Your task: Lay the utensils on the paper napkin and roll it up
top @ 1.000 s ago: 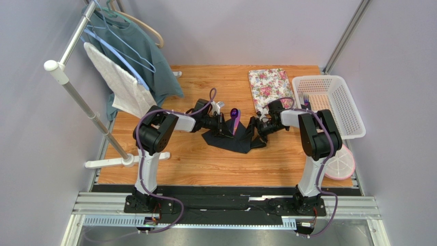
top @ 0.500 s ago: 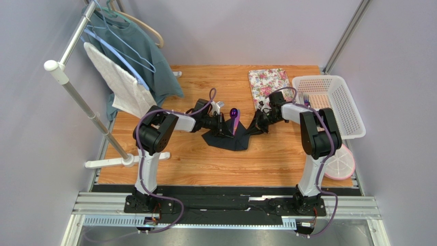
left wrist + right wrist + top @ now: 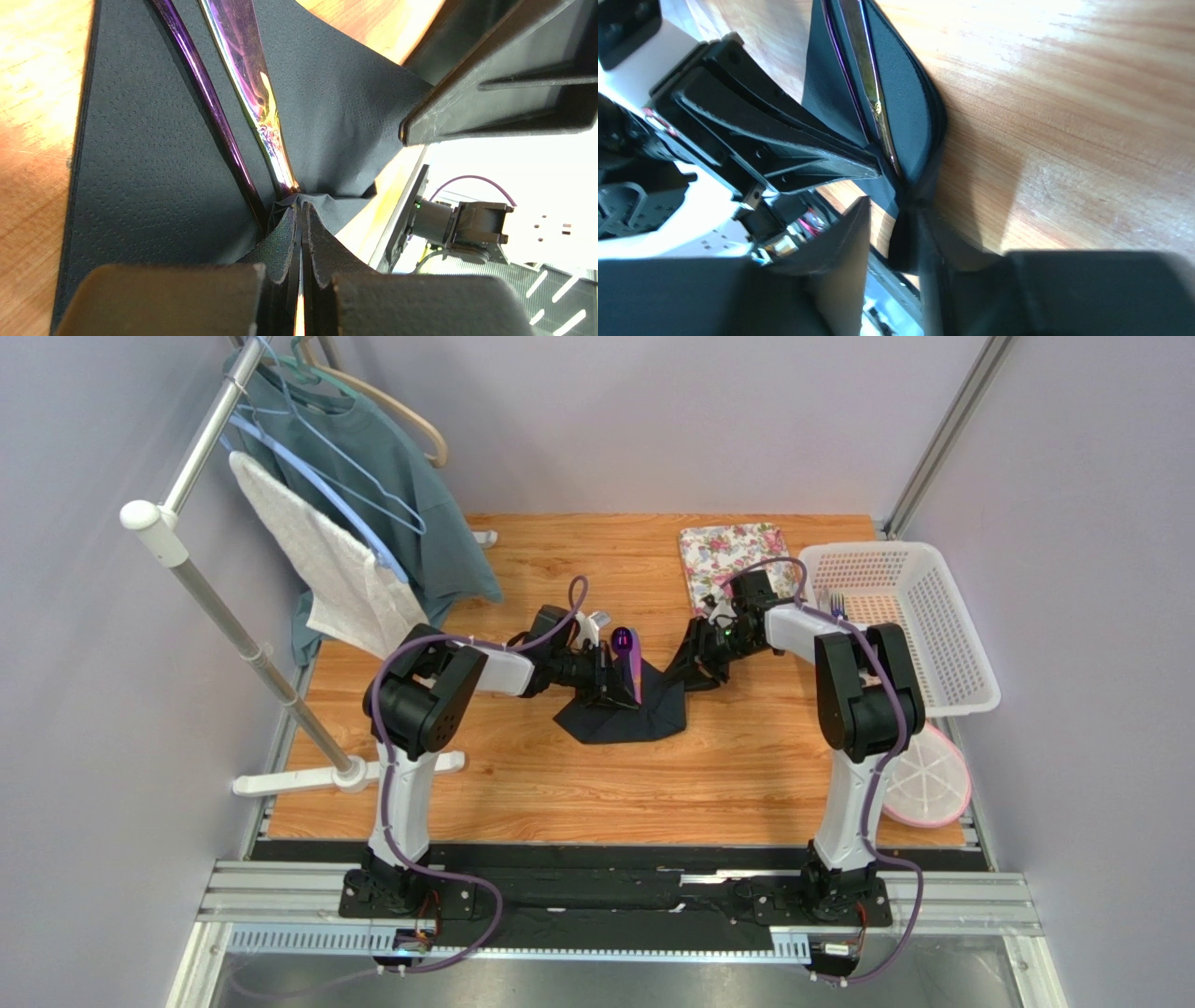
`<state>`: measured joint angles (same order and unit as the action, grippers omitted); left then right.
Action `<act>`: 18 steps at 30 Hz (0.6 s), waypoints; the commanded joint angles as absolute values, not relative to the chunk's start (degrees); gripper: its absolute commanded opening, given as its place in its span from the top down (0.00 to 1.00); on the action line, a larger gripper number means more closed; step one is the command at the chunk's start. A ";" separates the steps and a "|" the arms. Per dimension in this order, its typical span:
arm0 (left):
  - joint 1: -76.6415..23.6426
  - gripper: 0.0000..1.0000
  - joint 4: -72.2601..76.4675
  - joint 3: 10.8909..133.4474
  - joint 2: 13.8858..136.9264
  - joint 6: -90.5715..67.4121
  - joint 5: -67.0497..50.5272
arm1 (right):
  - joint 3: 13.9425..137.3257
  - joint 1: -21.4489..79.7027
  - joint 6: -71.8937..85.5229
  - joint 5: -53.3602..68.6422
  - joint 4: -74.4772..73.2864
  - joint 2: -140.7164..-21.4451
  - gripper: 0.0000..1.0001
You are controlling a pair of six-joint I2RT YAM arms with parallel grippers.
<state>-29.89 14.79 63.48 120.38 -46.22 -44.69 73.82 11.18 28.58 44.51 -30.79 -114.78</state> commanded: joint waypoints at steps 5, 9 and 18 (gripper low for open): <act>-29.62 1.00 16.35 63.37 121.11 -46.93 -43.68 | 68.92 11.34 26.28 46.84 -32.96 -113.65 0.45; -29.62 1.00 16.26 63.28 120.94 -46.67 -43.59 | 64.53 11.34 26.10 48.07 -32.96 -112.94 0.40; -29.62 1.00 16.17 63.28 120.85 -46.32 -43.51 | 61.09 10.64 30.40 55.00 -29.63 -110.30 0.36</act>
